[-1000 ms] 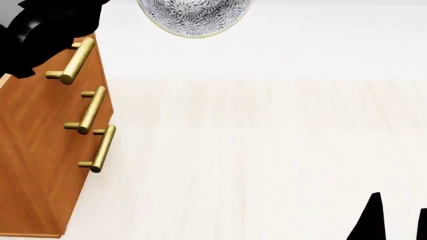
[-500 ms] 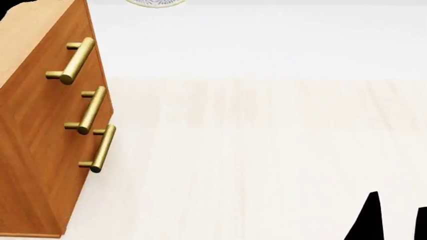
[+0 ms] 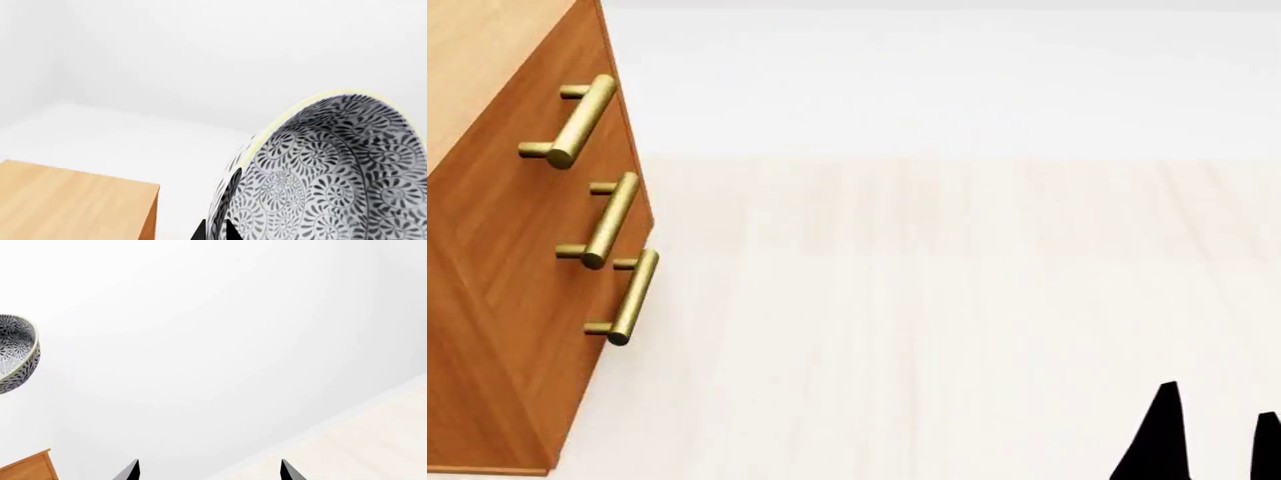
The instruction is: Put the bowl on top of the cabinet.
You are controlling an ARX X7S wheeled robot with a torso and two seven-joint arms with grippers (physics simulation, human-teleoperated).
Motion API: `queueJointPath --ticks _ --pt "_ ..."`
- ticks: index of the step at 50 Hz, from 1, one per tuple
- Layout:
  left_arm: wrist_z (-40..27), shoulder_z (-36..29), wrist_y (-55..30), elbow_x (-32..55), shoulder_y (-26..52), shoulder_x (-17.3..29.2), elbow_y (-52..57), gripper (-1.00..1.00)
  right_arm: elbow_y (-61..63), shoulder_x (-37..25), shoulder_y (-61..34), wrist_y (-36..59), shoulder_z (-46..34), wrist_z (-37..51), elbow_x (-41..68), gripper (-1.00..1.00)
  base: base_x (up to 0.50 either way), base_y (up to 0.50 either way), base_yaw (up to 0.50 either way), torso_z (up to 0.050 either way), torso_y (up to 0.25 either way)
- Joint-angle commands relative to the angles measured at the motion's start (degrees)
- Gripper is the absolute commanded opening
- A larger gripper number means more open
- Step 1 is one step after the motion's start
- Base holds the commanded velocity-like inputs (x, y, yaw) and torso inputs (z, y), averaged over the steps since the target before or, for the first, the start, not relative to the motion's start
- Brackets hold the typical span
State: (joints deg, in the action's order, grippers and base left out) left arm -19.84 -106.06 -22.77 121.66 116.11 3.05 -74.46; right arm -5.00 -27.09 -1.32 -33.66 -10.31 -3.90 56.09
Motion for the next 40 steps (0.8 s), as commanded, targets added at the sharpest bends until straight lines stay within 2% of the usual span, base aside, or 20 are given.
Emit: queueJointPath --ticks 1,7,13,20,32,40 --pt "-3.03 -26.02 5.44 32.52 2.47 1.04 -0.53 -1.0 -0.45 0.15 -0.49 0.4 -0.18 0.16 -0.42 1.0 0.0 0.0 0.0 0.0 0.0" --pt "-6.48 -36.52 8.34 45.79 3.53 1.21 -0.53 -1.0 -0.49 0.06 -0.39 0.41 0.17 -0.19 0.38 1.0 0.0 0.0 0.0 0.0 0.0" --pt "-10.23 -40.18 10.45 52.17 4.17 1.6 -0.52 -1.0 -1.3 0.26 -1.16 1.0 -0.16 -0.37 0.35 1.0 0.0 0.0 0.0 0.0 0.0" --pt "-17.42 -40.43 15.39 55.44 3.53 2.12 -0.52 -1.0 -1.53 0.33 -1.4 1.2 -0.24 -0.36 0.21 1.0 0.0 0.0 0.0 0.0 0.001" --pt "-22.57 -39.27 17.43 55.54 2.53 2.74 -0.52 -1.0 -1.35 0.36 -1.35 1.28 -0.2 -0.19 -0.05 1.0 0.0 0.0 0.0 0.0 0.0" --pt "-27.05 -38.7 21.69 55.3 1.77 3.37 -0.51 -1.0 -1.04 0.41 -1.14 1.17 -0.2 -0.13 -0.35 1.0 0.0 0.0 0.0 0.0 0.001"
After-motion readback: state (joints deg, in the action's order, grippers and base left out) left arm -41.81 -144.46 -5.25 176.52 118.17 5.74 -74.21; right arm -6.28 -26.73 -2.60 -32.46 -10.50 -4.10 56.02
